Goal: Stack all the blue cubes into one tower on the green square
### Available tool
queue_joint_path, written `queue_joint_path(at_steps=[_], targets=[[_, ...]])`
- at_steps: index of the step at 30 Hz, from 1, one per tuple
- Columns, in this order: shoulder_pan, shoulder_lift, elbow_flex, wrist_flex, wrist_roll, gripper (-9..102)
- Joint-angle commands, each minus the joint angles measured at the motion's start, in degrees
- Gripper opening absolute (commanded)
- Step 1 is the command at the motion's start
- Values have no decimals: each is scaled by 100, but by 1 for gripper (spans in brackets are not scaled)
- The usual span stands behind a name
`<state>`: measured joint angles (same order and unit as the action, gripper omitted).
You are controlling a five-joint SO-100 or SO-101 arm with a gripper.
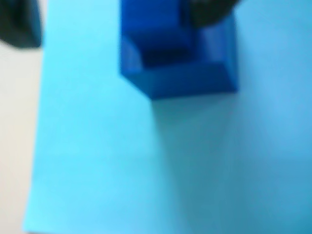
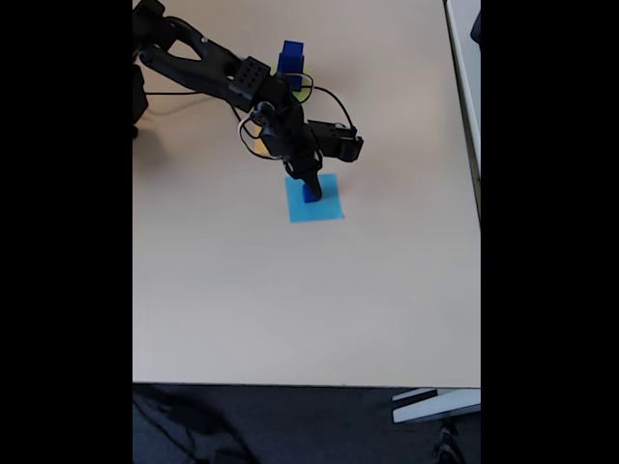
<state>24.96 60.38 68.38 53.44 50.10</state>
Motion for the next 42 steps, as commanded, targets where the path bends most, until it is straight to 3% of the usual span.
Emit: queue_joint_path(at_steps=[1,42], targets=[[-18,88,-185,-9,44,14],[-62,-18,-149,-26,114,6]])
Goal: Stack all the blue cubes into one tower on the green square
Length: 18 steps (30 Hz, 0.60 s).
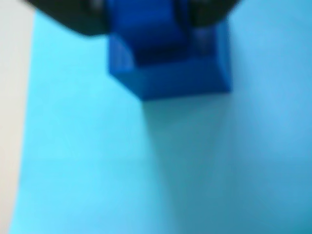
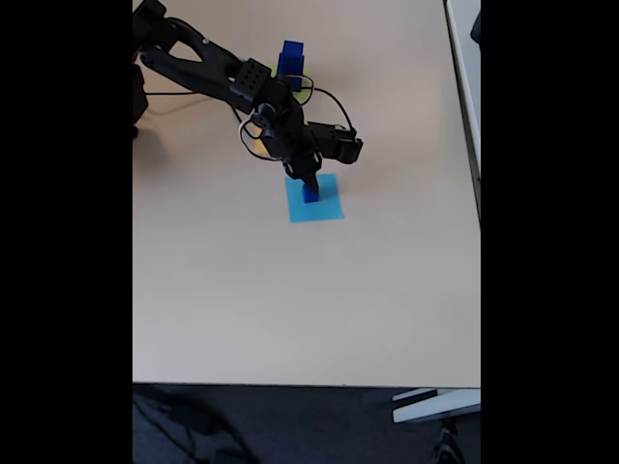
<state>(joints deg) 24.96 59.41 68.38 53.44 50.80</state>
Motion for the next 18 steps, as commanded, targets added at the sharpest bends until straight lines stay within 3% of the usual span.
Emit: queue_joint_path(at_steps=[1,18], targets=[[-62,79,-149,-26,44,5],[-211,439,-149,149,35,1]])
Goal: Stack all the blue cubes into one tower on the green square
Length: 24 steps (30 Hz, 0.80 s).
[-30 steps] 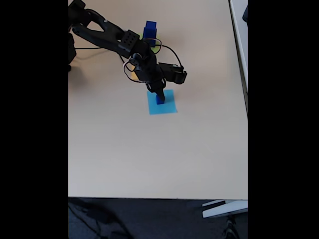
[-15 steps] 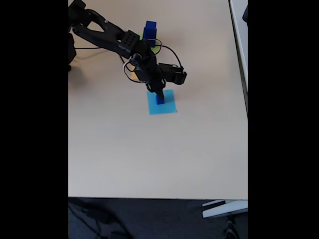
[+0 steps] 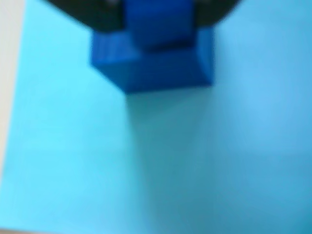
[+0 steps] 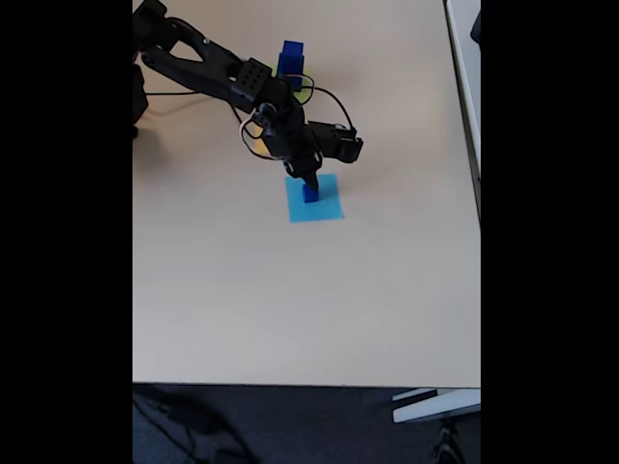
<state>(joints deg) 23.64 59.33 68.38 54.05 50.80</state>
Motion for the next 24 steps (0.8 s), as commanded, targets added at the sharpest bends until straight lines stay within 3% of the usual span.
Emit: queue_joint_path(at_steps=[1,7,13,19,24], targets=[[-114,536,-149,158,62,1],[-404,844,-457,1028,554,2],[-888,1239,53,1345,1354,2],[-1556,1354,756,1257,2329,1],[-1890,1635,1854,589,2856,2]])
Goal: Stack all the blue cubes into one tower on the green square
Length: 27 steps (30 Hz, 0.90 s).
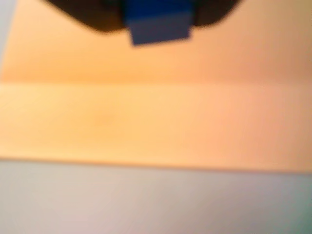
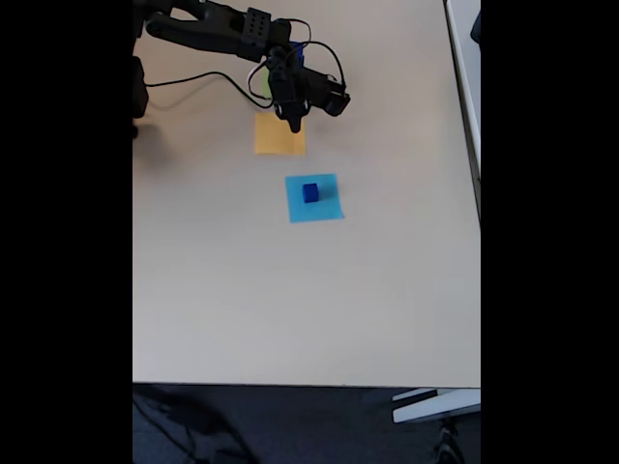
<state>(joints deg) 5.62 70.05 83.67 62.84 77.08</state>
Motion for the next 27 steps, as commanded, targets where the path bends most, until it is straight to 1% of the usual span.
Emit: queue_joint_path(at_steps=[1,6,16,27], targets=[[-114,580,475,-396,264,2],[-149,624,817,-686,316,2],[0,615,800,-773,53,3],[-53,633,879,-773,290,4]])
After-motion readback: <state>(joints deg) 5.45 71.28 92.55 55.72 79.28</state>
